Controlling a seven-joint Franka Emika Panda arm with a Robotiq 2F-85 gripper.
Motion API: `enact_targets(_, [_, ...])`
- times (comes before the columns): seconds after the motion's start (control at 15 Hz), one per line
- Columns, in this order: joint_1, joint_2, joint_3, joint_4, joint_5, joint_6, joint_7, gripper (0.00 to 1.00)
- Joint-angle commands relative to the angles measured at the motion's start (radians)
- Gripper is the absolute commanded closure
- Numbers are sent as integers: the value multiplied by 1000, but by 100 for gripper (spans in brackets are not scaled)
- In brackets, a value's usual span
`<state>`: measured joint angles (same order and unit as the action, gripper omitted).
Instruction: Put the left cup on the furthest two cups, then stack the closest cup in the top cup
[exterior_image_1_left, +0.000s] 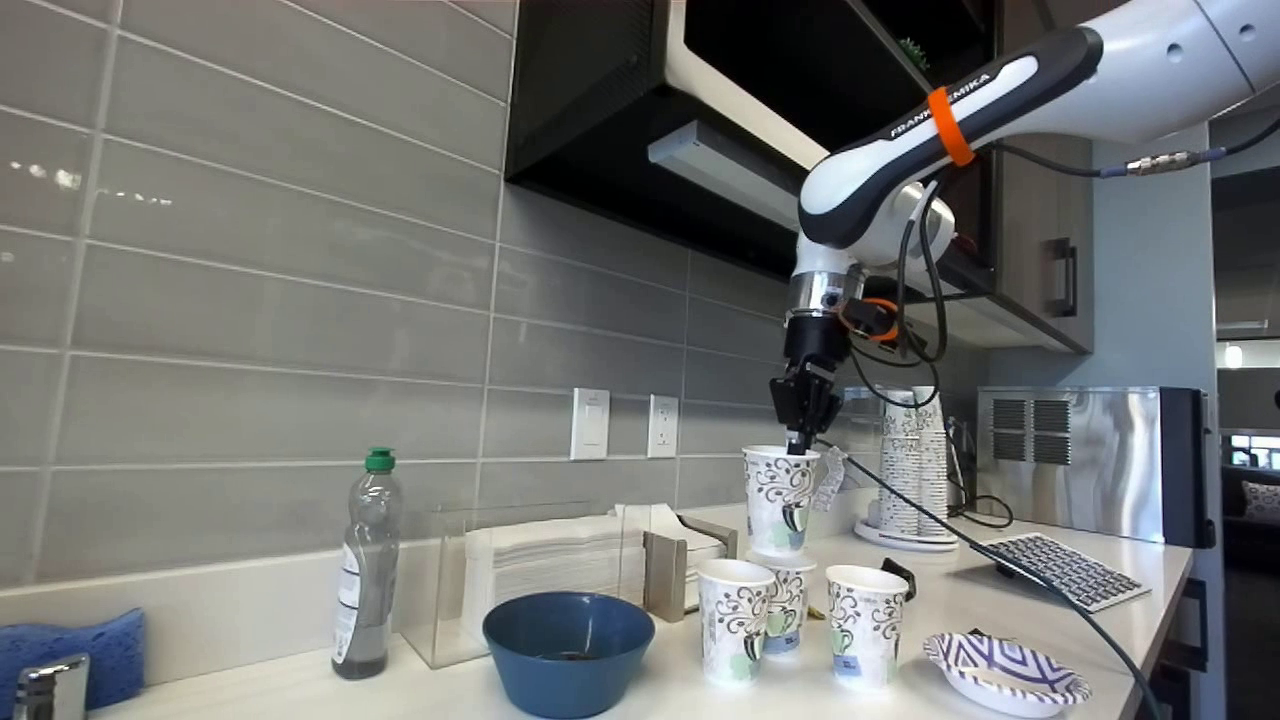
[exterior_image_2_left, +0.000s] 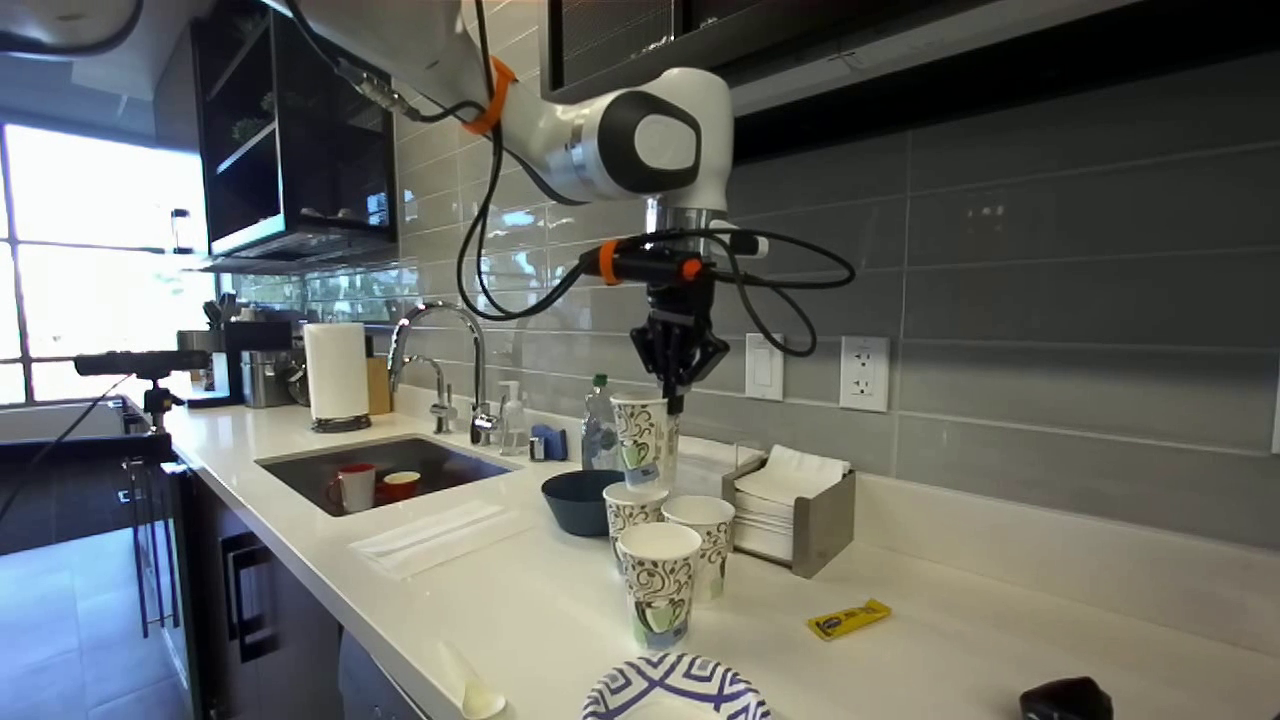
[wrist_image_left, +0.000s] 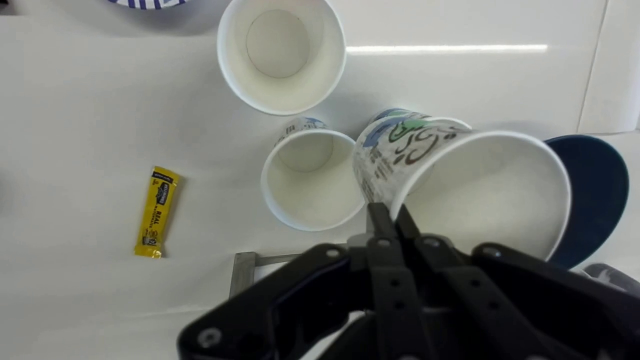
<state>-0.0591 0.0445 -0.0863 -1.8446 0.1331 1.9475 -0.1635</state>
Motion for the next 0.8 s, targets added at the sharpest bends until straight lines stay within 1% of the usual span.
enact_targets(0.0, [-15,42,4,53,46,-35,-34,99])
enact_targets(0.73, [-24,70,5,64,56,-24,-31,99])
